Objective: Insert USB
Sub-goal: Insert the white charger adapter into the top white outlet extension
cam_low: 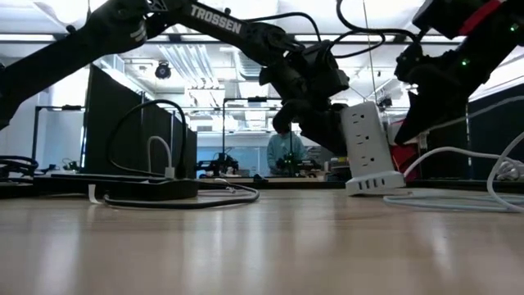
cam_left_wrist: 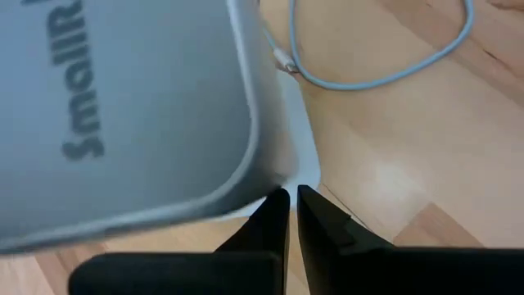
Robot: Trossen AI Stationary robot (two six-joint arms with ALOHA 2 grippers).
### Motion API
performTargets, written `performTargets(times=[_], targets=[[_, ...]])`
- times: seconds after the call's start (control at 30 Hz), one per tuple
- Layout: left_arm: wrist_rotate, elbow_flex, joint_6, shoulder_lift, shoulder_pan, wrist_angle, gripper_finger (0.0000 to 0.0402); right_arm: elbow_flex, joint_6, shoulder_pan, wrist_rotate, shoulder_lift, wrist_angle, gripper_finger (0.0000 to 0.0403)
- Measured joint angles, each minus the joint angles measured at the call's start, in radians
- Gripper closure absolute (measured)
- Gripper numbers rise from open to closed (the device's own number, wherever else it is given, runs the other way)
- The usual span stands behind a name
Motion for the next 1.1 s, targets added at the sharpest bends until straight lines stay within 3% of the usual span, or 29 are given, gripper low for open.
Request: performTargets(times=[0.47,0.9,1.1], targets=[[-0.062,0.000,0.094,-0.005,-0.037,-0.015,0.0401,0.016,-0.058,0.000,-0.163,0.007,-0.040,0.0261],[-0.101,0.004,0.053,-0.018,-0.034,0.007,0.0401,0.051,0.016,0.049,-0.173,-0.020,-0.181,0.0261],[-0.112,0.004,0.033,-0.020,-0.034,0.002,0.0401,0.048,0.055,0.107,-0.114,-0.022,-0.199,0.0261]])
